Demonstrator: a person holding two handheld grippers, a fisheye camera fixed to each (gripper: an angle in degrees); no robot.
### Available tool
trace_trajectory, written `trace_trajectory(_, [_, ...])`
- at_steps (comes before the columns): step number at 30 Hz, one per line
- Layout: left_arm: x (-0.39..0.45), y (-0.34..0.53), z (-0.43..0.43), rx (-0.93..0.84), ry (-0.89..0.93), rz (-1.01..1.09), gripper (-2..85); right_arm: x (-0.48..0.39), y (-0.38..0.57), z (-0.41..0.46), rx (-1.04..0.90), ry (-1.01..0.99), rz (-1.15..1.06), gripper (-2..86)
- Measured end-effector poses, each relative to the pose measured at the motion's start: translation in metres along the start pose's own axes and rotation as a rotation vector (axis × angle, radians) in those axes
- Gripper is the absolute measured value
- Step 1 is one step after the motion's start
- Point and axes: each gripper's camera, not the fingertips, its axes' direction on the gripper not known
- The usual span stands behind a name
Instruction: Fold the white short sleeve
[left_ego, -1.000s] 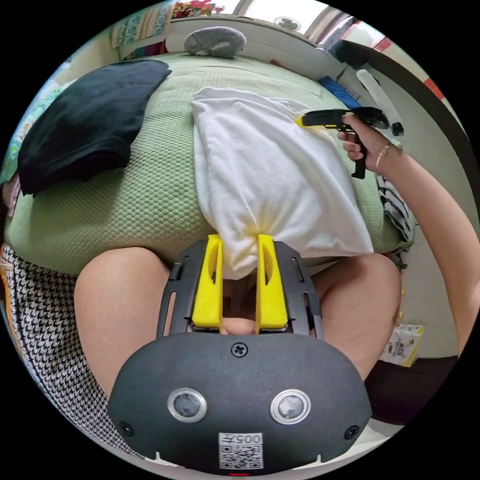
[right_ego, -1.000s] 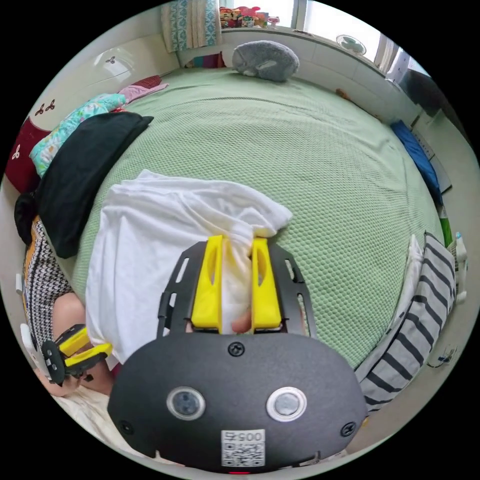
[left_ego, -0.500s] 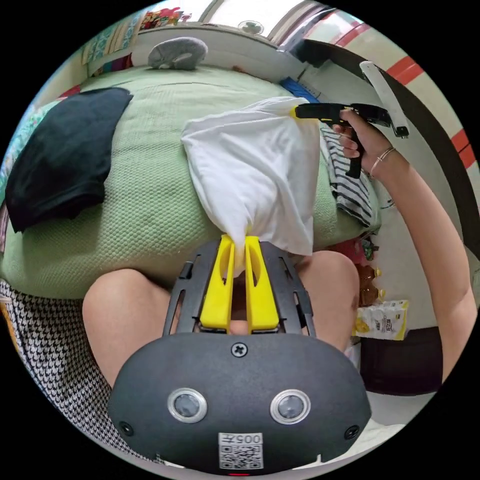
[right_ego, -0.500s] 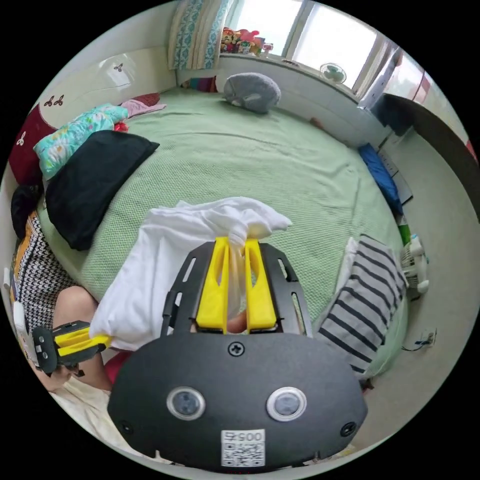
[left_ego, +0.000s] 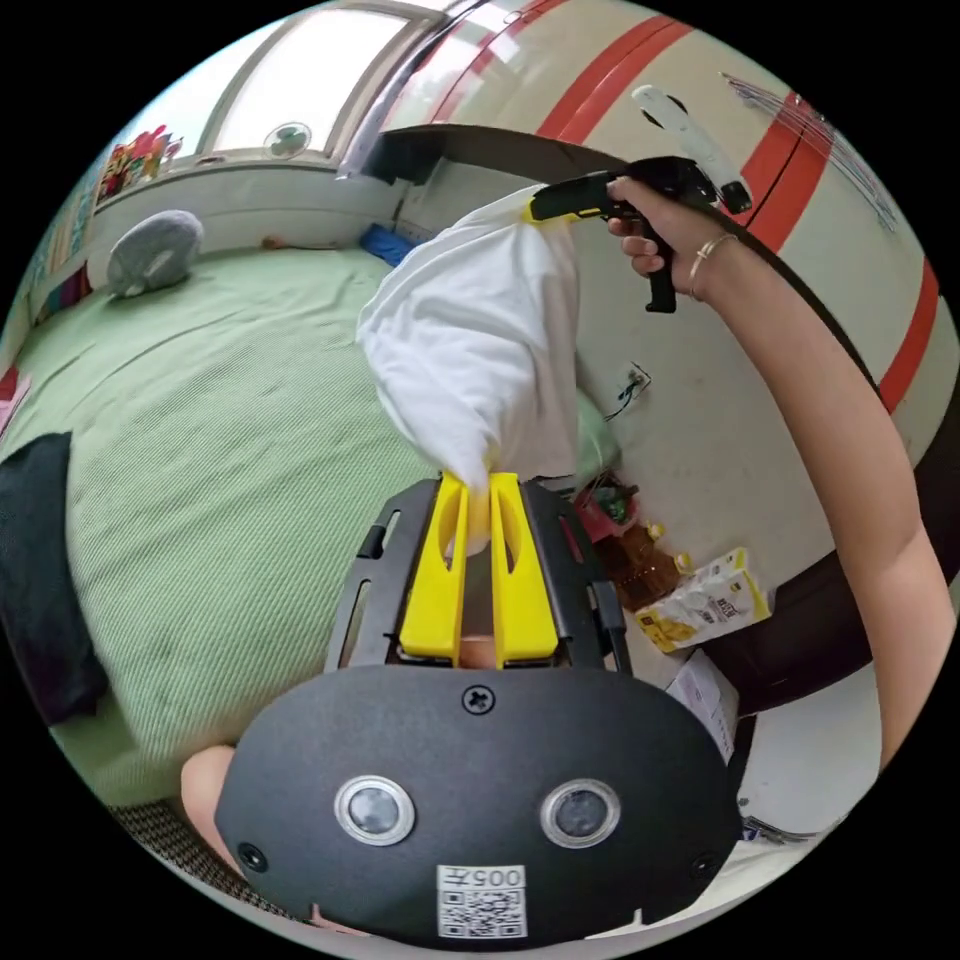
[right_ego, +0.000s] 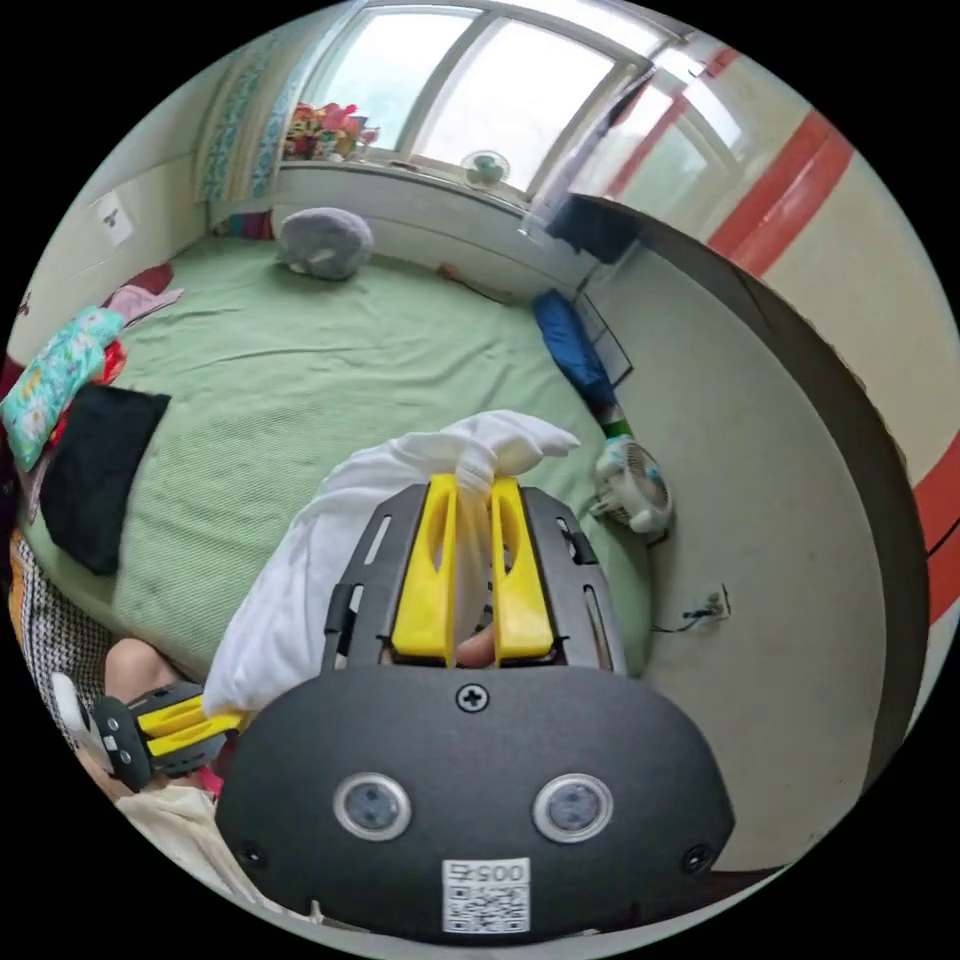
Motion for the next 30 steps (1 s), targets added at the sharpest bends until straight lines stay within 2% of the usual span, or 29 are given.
trace_trajectory(1, [0.001, -0.008, 0.017, -0.016, 0.002, -0.016, 4.9, 0.009, -0.003, 0.010, -0.035, 0.013, 0.029, 3.9])
trace_trajectory(3, [-0.003, -0.028, 0.094, -0.143, 0.008, -0.083, 5.1, 0.040, 0.004, 0.062, -0.243, 0.026, 0.151, 9.2])
trace_trajectory(7, [-0.014, -0.024, 0.169, -0.287, 0.041, -0.145, 5.1, 0.048, 0.059, 0.120, -0.311, -0.071, 0.166, 11.4])
trace_trajectory(11, [-0.007, -0.019, 0.168, -0.255, 0.035, -0.058, 5.1, 0.048, 0.154, 0.164, -0.363, -0.162, 0.136, 12.7])
trace_trajectory(14, [-0.004, -0.023, 0.167, -0.268, 0.057, -0.041, 5.2, 0.062, 0.222, 0.167, -0.316, -0.242, 0.223, 12.6])
trace_trajectory(18, [0.014, -0.027, 0.171, -0.286, -0.011, 0.062, 5.2, 0.070, 0.288, 0.163, -0.264, -0.344, 0.278, 11.8])
trace_trajectory(22, [0.024, -0.029, 0.173, -0.293, -0.036, 0.075, 5.2, 0.066, 0.303, 0.176, -0.274, -0.366, 0.289, 10.9])
trace_trajectory(26, [0.024, -0.035, 0.162, -0.285, -0.012, 0.041, 5.2, 0.061, 0.304, 0.182, -0.287, -0.292, 0.254, 0.7])
trace_trajectory(30, [0.026, -0.037, 0.143, -0.269, 0.035, 0.056, 4.8, 0.078, 0.319, 0.162, -0.252, -0.278, 0.258, -1.4])
